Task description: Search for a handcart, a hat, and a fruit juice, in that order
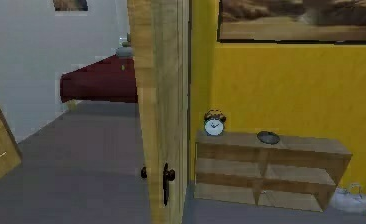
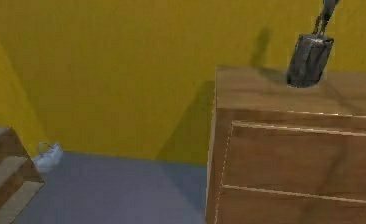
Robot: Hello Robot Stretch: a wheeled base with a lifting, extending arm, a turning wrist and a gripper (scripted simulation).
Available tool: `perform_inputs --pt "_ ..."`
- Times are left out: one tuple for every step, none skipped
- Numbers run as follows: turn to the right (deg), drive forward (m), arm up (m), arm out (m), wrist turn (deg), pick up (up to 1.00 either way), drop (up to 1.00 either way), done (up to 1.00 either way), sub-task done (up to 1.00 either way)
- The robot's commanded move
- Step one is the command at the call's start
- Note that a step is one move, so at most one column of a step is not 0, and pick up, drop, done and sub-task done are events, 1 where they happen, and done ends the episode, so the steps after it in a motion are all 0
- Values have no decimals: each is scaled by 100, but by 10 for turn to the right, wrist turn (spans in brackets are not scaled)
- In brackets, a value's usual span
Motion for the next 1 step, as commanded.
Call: perform_inputs --pt "-450 0 0 0 0 0 0 0 0"
